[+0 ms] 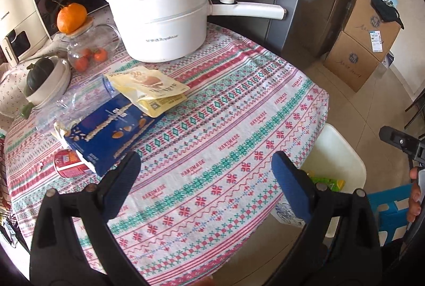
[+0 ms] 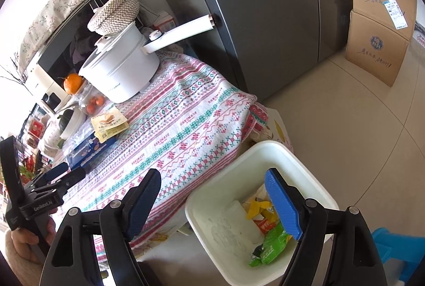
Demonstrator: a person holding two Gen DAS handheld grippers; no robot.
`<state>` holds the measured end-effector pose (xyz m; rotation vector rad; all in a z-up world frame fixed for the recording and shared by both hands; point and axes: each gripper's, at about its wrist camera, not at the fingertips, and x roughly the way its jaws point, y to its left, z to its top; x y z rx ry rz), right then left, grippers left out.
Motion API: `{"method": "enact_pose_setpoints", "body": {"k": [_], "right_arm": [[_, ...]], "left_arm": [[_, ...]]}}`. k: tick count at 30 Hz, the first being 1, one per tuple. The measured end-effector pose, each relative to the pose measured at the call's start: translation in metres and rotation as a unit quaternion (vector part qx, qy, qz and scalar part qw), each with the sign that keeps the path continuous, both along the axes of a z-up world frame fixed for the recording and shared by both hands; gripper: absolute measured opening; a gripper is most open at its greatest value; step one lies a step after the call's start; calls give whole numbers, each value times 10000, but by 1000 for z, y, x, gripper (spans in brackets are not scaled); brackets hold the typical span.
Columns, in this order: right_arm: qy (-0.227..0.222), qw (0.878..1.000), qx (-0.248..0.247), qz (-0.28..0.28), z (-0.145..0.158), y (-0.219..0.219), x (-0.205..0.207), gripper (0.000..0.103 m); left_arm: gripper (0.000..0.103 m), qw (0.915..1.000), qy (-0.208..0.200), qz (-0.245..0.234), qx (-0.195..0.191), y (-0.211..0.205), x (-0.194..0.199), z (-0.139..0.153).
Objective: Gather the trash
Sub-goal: 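Move the left tool back over the table toward the blue biscuit box, then grasp the blue biscuit box with the left tool and lift it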
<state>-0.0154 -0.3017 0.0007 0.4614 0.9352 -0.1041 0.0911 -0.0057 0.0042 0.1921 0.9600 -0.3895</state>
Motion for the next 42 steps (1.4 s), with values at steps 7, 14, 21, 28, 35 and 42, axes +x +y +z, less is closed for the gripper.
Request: {"method": "enact_pose_setpoints", "body": {"k": [7, 14, 21, 28, 35, 42], "right_arm": [[45, 9995, -241, 212, -3, 33, 23, 82], [170, 9980, -473, 393, -12, 50, 34, 82], [404, 9972, -476, 423, -26, 56, 47, 83], [540, 9957, -591, 473, -35, 59, 55, 83], [604, 9957, -567, 415, -39, 54, 58, 83], [583, 9955, -600, 435, -38, 54, 56, 82]], "left_arm": [[99, 9958, -57, -378, 835, 56, 41, -8], [98, 9927, 580, -135, 1053, 113, 80, -37], [98, 9925, 1154, 406, 26, 135, 110, -51], [98, 9898, 1380, -361, -51, 93, 95, -62], [98, 9859, 1456, -739, 376, 46, 67, -70], [102, 9783, 1499, -598, 1296, 12, 76, -95]]}}
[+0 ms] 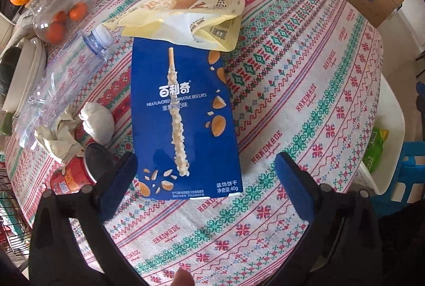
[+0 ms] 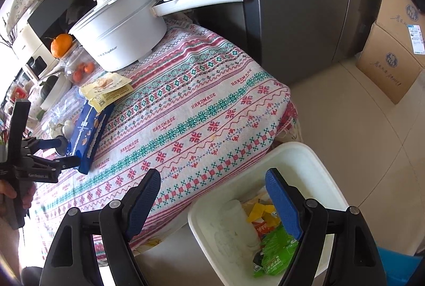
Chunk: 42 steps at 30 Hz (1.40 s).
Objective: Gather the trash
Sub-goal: 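Grasp the blue biscuit box with the left tool and lift it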
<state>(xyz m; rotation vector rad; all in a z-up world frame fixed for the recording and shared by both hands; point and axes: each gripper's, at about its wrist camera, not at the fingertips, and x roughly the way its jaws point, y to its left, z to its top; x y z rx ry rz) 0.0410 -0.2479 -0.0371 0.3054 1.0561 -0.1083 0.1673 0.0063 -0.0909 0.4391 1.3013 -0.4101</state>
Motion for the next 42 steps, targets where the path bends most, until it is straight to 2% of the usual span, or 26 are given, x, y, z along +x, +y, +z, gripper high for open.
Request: {"method": "enact_pose_setpoints", "body": {"k": [3, 5, 9, 11, 13, 15, 17, 19, 20, 21, 22, 23, 25, 26, 29, 33, 37, 40, 42], "right_arm": [[-36, 10000, 9, -18, 2, -2, -2, 82], [-49, 10000, 5, -31, 3, -4, -4, 83], [-59, 10000, 20, -37, 4, -6, -5, 82], [-67, 10000, 25, -27, 6, -5, -6, 83], [-100, 9999, 21, -12, 8, -4, -7, 82], [-110, 9999, 46, -4, 8, -3, -8, 82], [-85, 9999, 88, 8, 7, -2, -7, 83], [-63, 9999, 124, 3, 5, -1, -7, 83], [-57, 9999, 142, -5, 5, 0, -7, 83], [-58, 9999, 160, -16, 5, 0, -7, 83], [-59, 9998, 176, -38, 5, 1, -8, 83], [-60, 9998, 200, -67, 5, 1, -8, 83], [-76, 9994, 301, -119, 6, 2, -12, 82], [-82, 9993, 353, -124, 6, 3, -14, 83], [-97, 9993, 354, 0, 8, 7, -15, 83], [-63, 9999, 131, 11, 6, 5, -16, 83], [14, 9996, 255, -92, 1, -4, -15, 82], [-3, 9998, 187, -69, 3, -6, -15, 83], [-9, 9999, 137, -51, 4, -7, -15, 83]], "left_arm": [[102, 9992, 13, 134, 381, -5, 10, -15], [102, 9984, 48, 271, 491, -5, 16, -23], [102, 9975, -22, 471, 532, -3, 20, -31], [93, 9973, -101, 546, 491, -3, 17, -29], [93, 9973, -12, 694, 260, -1, 9, -24], [77, 9962, -64, 860, -137, 5, -2, -13], [40, 9950, -202, 856, -480, 7, -17, 2], [13, 9913, 162, 954, -890, 11, -28, 3], [14, 9919, 252, 984, -766, 10, -32, -2], [14, 9943, 161, 921, -517, 7, -35, -5], [26, 9964, -30, 788, -297, 2, -37, -5], [57, 9973, -201, 700, -139, 1, -37, -4], [94, 9965, -423, 709, -132, 1, -35, 1], [97, 9959, -515, 719, -199, 3, -34, 5], [100, 9968, -499, 618, 1, -2, -21, 2], [100, 9963, -415, 638, 405, -15, 9, -16], [103, 9947, -233, 815, 590, -14, 31, -38], [102, 9943, -163, 1009, 308, -10, 43, -41], [96, 9923, 42, 1235, -47, -3, 48, -43]]}}
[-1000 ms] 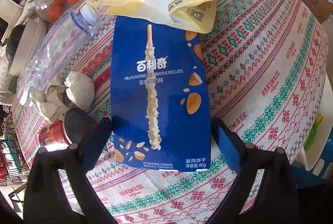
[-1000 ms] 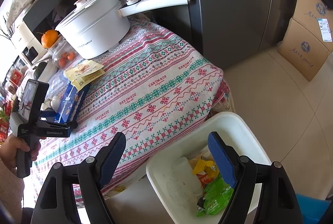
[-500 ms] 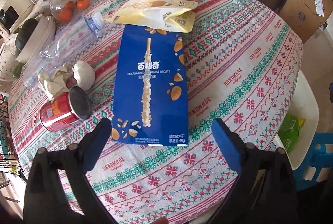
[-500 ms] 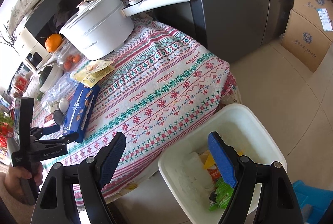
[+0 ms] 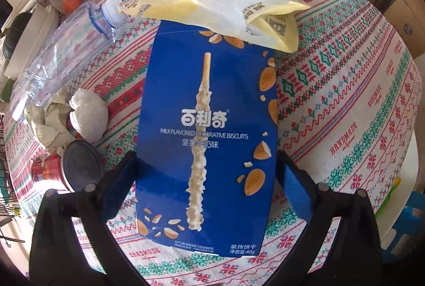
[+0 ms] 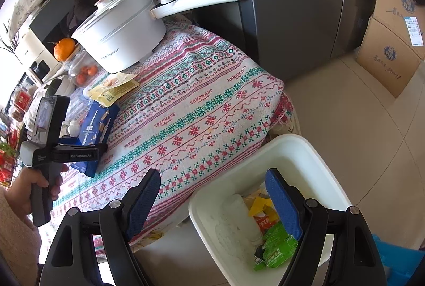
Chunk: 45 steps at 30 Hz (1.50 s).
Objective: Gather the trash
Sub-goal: 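Grasp the blue biscuit box with the left tool and lift it, then grasp the cream snack pouch with the right tool while the left holds the box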
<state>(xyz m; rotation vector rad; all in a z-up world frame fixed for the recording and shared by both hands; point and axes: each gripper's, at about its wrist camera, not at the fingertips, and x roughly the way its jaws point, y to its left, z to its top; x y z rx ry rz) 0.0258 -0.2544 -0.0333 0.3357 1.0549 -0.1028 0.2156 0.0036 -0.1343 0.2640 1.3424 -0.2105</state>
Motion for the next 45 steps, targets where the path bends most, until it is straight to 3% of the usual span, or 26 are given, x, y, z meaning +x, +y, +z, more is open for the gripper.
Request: {"method": "enact_pose_setpoints", "body": {"k": [6, 13, 22, 26, 34, 38, 42, 45], "right_arm": [[26, 10000, 58, -24, 0, -3, -2, 82], [-16, 9999, 89, 80, 4, 9, -5, 83], [16, 9999, 134, 65, -1, 23, 7, 83], [14, 9993, 342, 155, -7, 35, 21, 82], [-285, 9959, 693, 497, -5, 69, 78, 82], [-358, 9900, 1151, 728, -17, 99, 120, 72], [-269, 9855, 1387, 941, -36, 128, 157, 49], [-288, 9838, 1515, 913, -47, 136, 180, 45]], "left_arm": [[93, 9997, 68, -165, -165, 0, -28, -3], [92, 9933, 60, -268, -1124, 8, -90, 12], [92, 9721, -683, -195, -2237, 44, -140, 92], [92, 9647, -1355, 245, -2245, 68, -132, 115], [92, 9542, -1814, 1285, -2001, 127, -119, 119], [92, 9506, -1919, 1442, -1966, 140, -109, 121], [93, 9493, -1934, 1491, -1978, 146, -106, 124], [93, 9496, -1897, 1496, -1997, 148, -105, 123]]}}
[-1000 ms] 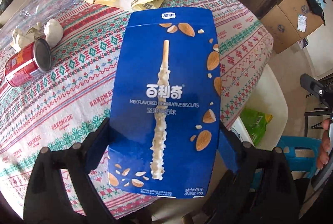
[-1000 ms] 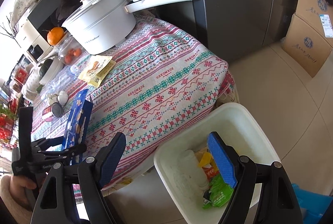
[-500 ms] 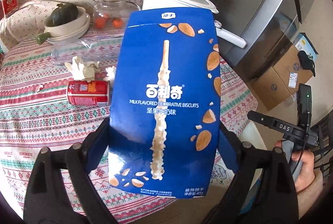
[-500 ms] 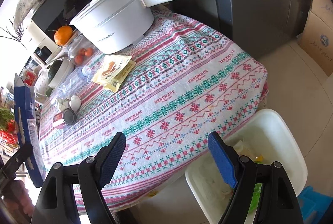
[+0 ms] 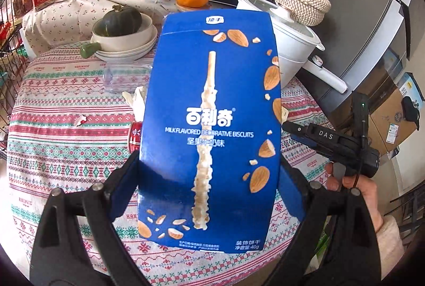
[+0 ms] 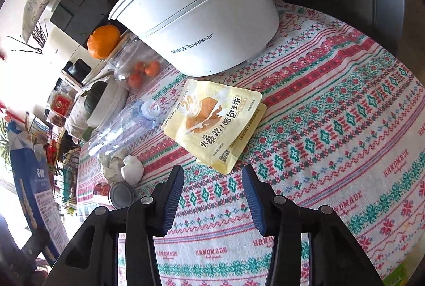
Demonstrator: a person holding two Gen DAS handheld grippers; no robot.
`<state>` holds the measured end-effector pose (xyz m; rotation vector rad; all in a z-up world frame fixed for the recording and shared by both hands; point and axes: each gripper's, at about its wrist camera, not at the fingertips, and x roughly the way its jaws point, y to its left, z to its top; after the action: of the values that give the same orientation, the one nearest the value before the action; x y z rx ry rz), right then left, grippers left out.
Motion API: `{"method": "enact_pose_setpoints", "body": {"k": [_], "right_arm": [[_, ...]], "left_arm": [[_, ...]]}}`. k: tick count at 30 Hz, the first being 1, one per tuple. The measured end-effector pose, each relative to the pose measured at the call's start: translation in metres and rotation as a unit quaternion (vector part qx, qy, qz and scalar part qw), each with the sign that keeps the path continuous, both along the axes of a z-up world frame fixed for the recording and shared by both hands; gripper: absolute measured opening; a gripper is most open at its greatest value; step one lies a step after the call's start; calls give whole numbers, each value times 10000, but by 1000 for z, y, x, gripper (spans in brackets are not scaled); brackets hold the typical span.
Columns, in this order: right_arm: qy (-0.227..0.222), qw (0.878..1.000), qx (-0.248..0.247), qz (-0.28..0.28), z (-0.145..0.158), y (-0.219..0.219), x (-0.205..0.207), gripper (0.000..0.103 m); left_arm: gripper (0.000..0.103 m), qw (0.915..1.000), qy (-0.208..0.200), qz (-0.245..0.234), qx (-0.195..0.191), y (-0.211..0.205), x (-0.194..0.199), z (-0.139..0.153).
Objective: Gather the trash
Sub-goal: 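Grasp the cream snack pouch with the right tool while the left holds the box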
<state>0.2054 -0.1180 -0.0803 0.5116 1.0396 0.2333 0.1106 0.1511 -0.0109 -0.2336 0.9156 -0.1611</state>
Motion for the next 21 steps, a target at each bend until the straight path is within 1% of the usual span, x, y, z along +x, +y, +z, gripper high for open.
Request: {"method": "enact_pose_setpoints", "body": {"k": [3, 5, 6, 7, 9, 10, 13, 15, 17, 18, 20, 21], "right_arm": [[-19, 9995, 296, -84, -7, 2, 17, 41], [97, 9983, 554, -143, -14, 3, 28, 35], [172, 9977, 638, -159, -17, 3, 34, 30], [226, 9975, 642, -206, -21, 4, 37, 29], [319, 9973, 555, -367, -25, 3, 41, 29], [368, 9965, 605, -449, -28, 1, 42, 29], [423, 9929, 997, -499, -35, -3, 42, 29], [393, 9925, 1049, -484, -37, -3, 44, 29], [341, 9916, 1137, -504, -39, -3, 47, 18], [325, 9900, 1272, -509, -40, -3, 48, 4], [215, 9871, 1496, -521, -39, -3, 46, 3], [111, 9879, 1460, -506, -34, -2, 43, 2]], "left_arm": [[93, 10000, 64, 32, -9, 2, 2, -3], [93, 9999, 110, 58, -33, 2, 4, -5], [93, 9999, 133, 60, -42, 2, 5, -6], [93, 9998, 155, 57, -56, 1, 5, -7], [93, 9998, 181, 48, -95, 0, 6, -7], [93, 9998, 182, 42, -96, -1, 6, -7], [93, 9998, 172, 34, -84, -2, 6, -7], [93, 9998, 187, 10, -84, -3, 6, -7], [93, 9998, 189, -29, -70, -4, 5, -7], [93, 9998, 196, -40, -47, -5, 4, -8], [93, 9997, 215, -51, -53, -5, 3, -9], [93, 9997, 222, -62, -57, -6, 3, -9]]}}
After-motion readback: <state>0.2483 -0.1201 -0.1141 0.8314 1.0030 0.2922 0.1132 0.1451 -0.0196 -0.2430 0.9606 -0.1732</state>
